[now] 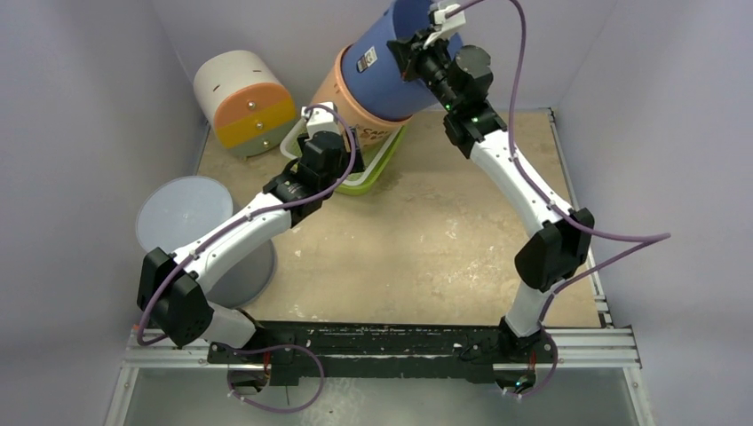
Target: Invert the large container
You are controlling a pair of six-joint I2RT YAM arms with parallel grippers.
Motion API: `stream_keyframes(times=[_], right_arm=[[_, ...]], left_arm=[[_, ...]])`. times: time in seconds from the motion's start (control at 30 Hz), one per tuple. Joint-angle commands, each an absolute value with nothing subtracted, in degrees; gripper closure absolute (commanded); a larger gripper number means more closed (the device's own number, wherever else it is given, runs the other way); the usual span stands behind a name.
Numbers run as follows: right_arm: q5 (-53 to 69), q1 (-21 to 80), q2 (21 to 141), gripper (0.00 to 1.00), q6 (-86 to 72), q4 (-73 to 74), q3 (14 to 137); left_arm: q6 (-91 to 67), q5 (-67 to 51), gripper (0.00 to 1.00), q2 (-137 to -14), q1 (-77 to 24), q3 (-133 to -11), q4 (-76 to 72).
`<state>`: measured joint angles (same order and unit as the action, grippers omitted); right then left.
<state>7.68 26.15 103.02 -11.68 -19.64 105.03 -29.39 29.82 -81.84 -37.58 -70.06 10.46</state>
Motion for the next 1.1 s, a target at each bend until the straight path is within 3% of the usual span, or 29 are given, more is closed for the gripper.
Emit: stream_keyframes(times=[0.0,0.47,1.07], right_arm=[[1.4,26.0,94.4,1.00,-4.7,-26.7,113.4],[-16.2,26.0,78.3,1.00,6.7,-23.3,102.1],[-22.6,35.9,62.7,1.00,-4.1,-1.5,79.8]], left_arm=[[-28.9,29.4,0.29,-80.7,-37.7,-70.3,8.0],[-26.6,31.6,0.29,-79.9,-37.6,-71.6,11.6],[-21.7,39.8,0.21,-73.6,-35.7,-79.7,18.6]])
